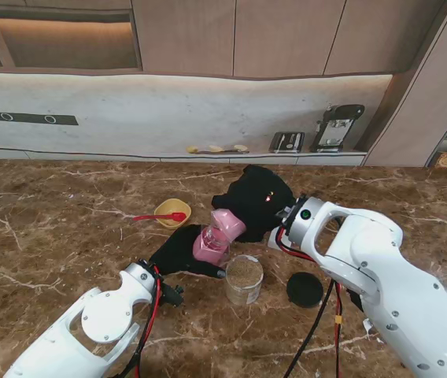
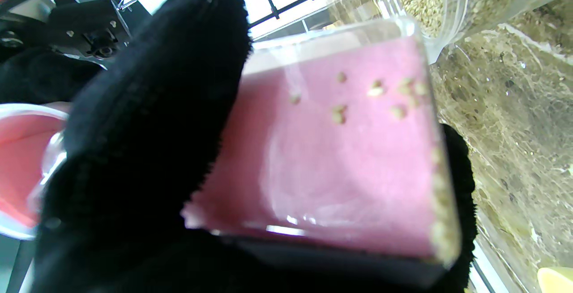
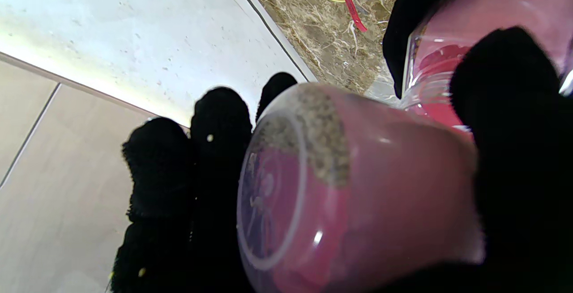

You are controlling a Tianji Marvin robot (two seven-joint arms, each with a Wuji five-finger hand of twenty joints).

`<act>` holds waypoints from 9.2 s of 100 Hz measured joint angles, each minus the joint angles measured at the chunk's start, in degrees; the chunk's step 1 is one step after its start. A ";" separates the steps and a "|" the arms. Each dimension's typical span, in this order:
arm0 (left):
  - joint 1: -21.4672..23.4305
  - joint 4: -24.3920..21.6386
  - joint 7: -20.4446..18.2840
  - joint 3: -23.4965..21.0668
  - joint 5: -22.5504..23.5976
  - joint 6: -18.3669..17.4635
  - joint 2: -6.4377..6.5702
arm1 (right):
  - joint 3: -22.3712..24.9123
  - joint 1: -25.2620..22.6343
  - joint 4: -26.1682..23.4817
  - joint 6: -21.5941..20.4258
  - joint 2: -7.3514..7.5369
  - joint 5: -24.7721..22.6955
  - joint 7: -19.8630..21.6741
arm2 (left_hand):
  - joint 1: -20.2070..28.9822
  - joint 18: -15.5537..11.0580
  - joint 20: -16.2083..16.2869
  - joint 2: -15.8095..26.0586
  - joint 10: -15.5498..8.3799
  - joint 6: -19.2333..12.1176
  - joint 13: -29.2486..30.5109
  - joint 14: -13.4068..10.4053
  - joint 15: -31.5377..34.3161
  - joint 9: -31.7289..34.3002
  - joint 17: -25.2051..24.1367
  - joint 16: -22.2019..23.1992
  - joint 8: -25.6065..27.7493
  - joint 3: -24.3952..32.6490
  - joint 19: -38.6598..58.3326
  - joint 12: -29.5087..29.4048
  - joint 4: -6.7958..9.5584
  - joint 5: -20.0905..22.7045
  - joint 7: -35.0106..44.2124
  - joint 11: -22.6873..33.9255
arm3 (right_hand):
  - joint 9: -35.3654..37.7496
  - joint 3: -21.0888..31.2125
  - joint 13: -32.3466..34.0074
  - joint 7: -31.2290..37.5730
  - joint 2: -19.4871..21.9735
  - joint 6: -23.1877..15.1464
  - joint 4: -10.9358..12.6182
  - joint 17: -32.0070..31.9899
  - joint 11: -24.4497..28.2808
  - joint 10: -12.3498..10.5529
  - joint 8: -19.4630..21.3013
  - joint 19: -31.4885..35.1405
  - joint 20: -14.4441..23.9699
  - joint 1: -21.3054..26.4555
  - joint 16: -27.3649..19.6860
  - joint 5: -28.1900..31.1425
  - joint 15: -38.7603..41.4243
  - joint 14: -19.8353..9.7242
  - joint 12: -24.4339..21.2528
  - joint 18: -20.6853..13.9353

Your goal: Measure grain into the airtight container

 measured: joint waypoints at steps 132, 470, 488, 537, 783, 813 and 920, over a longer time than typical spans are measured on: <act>-0.30 0.51 1.22 0.80 -1.81 -0.28 -0.44 | -1.96 0.29 -0.01 2.79 0.55 -10.28 -7.06 | 0.04 0.70 0.00 -0.37 0.10 0.55 0.03 0.00 0.00 0.00 0.00 -0.14 0.05 0.50 0.00 0.05 0.00 -0.01 0.22 0.40 | 1.06 0.00 1.16 0.00 -0.35 -0.70 0.00 1.27 0.12 -0.22 0.63 0.76 0.67 -0.11 1.34 0.46 0.15 0.04 0.67 -0.12; -0.44 1.21 1.20 1.30 -3.60 -0.40 -0.90 | -5.03 5.05 0.83 -1.97 2.90 -20.78 -13.40 | 0.47 2.31 0.00 -0.41 0.60 1.51 0.06 -0.03 1.13 0.00 -0.09 -0.01 0.05 0.57 -0.13 0.46 0.00 -0.02 0.23 0.41 | 1.35 0.00 1.80 -0.09 -0.35 -2.13 -0.43 1.53 0.13 -0.92 0.64 1.30 1.34 -0.66 1.43 0.50 0.85 -0.30 0.75 -0.50; -0.48 1.21 1.21 1.27 -3.64 -0.32 -0.89 | -5.28 5.27 1.19 -1.61 2.92 -20.85 -14.10 | 0.47 2.31 0.00 -0.41 0.60 1.52 0.06 -0.06 1.13 0.00 -0.09 -0.01 0.05 0.57 -0.15 0.47 0.00 -0.02 0.23 0.41 | 1.35 0.00 1.80 -0.11 -0.35 -2.16 -0.43 1.53 0.13 -0.92 0.64 1.30 1.35 -0.66 1.43 0.50 0.85 -0.30 0.76 -0.50; -0.60 1.28 1.17 1.20 -3.64 -0.19 -0.82 | -6.40 7.04 2.82 -2.57 3.19 -20.12 -16.89 | 0.47 2.37 0.00 -0.48 0.60 1.52 0.06 -0.16 1.13 0.00 -0.09 -0.17 0.05 0.57 -0.20 0.47 0.00 -0.03 0.23 0.41 | 1.96 0.00 1.81 -0.82 -0.71 -2.74 -0.43 1.53 0.13 -0.92 -1.15 1.30 1.37 -0.66 1.44 1.49 0.86 -0.30 0.81 -0.51; -1.07 0.41 3.43 1.85 -2.78 -2.33 -1.70 | 2.72 -1.28 11.90 1.58 -2.09 9.76 -20.92 | 0.49 3.22 0.00 -1.08 0.72 1.77 0.06 -0.22 1.18 0.00 -0.41 -0.15 0.02 1.09 -0.86 0.53 0.00 -0.04 0.57 0.41 | 1.83 0.00 1.15 -1.44 -1.35 -4.42 -1.11 -2.07 0.04 -1.87 -4.19 -4.55 2.07 -0.73 2.10 1.72 -6.26 -3.10 -1.93 -2.86; -1.35 -0.20 3.80 2.09 -2.55 -2.86 -2.01 | 5.19 -4.38 12.86 6.99 -3.69 18.52 -21.37 | 0.49 3.22 0.00 -1.10 0.71 1.40 0.06 -0.22 1.19 0.00 -0.53 0.26 -0.02 1.12 -0.86 0.53 0.00 -0.04 0.57 0.41 | 1.83 0.00 1.13 -1.44 -1.34 -4.42 -1.15 -2.73 0.04 -1.87 -4.18 -4.58 2.07 -0.73 1.25 1.72 -6.36 -3.11 -2.09 -2.88; 0.82 -2.22 5.62 0.11 -0.59 -4.15 -2.25 | 13.78 0.23 45.58 22.71 -8.65 75.59 -5.42 | 0.49 3.22 0.00 -1.14 0.67 1.26 0.06 -0.27 1.20 0.01 -0.53 0.31 -0.03 1.16 -0.86 0.53 0.00 -0.04 0.57 0.41 | -31.87 4.79 -53.09 -3.51 -8.89 -7.20 -1.17 -43.98 -21.30 -4.10 -4.96 -75.80 -6.47 8.09 -21.35 2.83 -47.63 -11.86 -24.10 -10.28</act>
